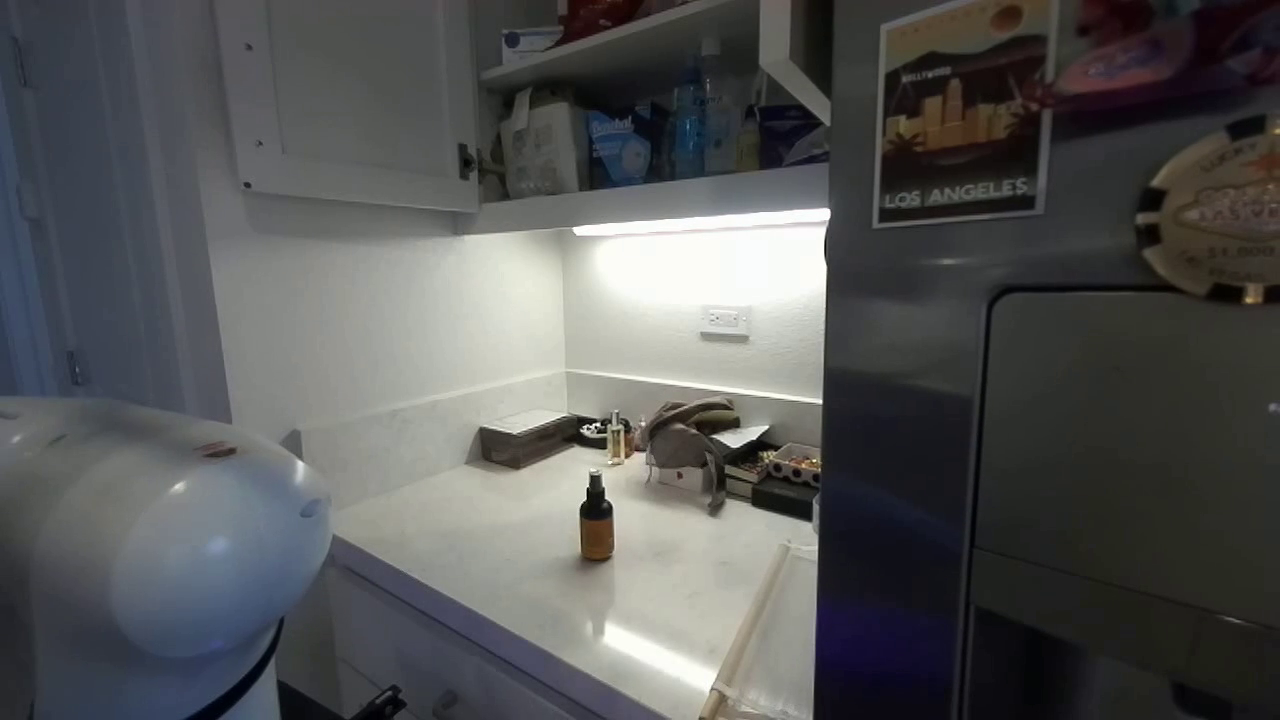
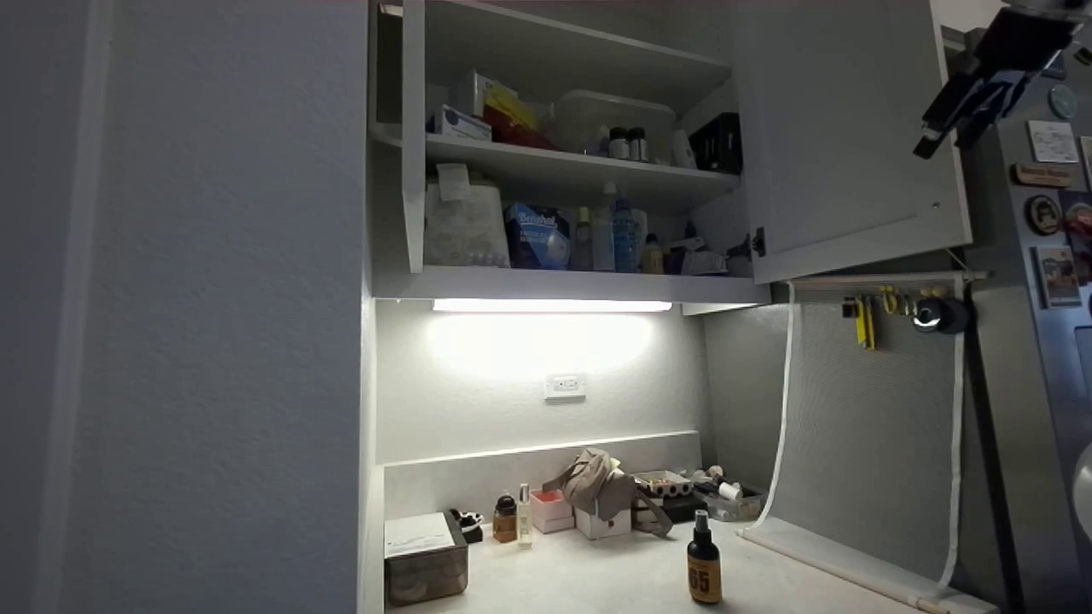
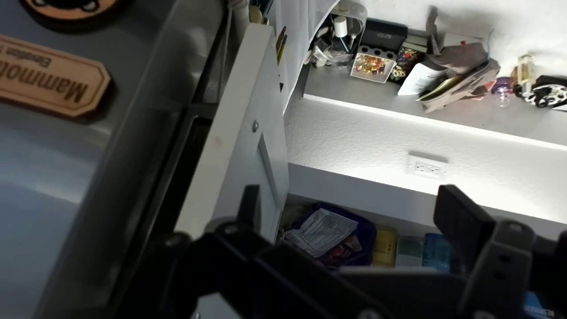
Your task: Close the right cupboard door and take the transparent flag off the hanger
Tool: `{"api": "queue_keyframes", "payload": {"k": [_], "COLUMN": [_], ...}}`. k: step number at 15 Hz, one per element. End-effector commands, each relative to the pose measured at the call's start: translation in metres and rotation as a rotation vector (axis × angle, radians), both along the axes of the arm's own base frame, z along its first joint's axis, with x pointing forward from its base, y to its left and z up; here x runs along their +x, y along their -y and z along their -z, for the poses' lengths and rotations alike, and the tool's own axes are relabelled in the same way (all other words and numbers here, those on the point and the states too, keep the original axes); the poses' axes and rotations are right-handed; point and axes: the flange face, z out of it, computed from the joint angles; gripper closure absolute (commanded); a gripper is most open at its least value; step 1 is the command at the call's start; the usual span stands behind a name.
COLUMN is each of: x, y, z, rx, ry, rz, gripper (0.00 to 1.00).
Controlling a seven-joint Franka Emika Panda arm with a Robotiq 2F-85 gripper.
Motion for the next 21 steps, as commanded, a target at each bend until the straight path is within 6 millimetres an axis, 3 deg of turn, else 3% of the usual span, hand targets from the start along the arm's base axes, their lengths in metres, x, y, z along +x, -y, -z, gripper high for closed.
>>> {"api": "queue_keyframes", "payload": {"k": [1,12,21], "x": [0.001,-0.009,-0.003], "y": [0.003,0.013,0.05], "z": [0.003,0.002,0.018], "rx": [-0.006,-0.08,-0.073], "ry": [0.033,0.091,0.161], "rz": [0.086,0.163,0.159], "gripper": [0.0,0.0,0.0]}}
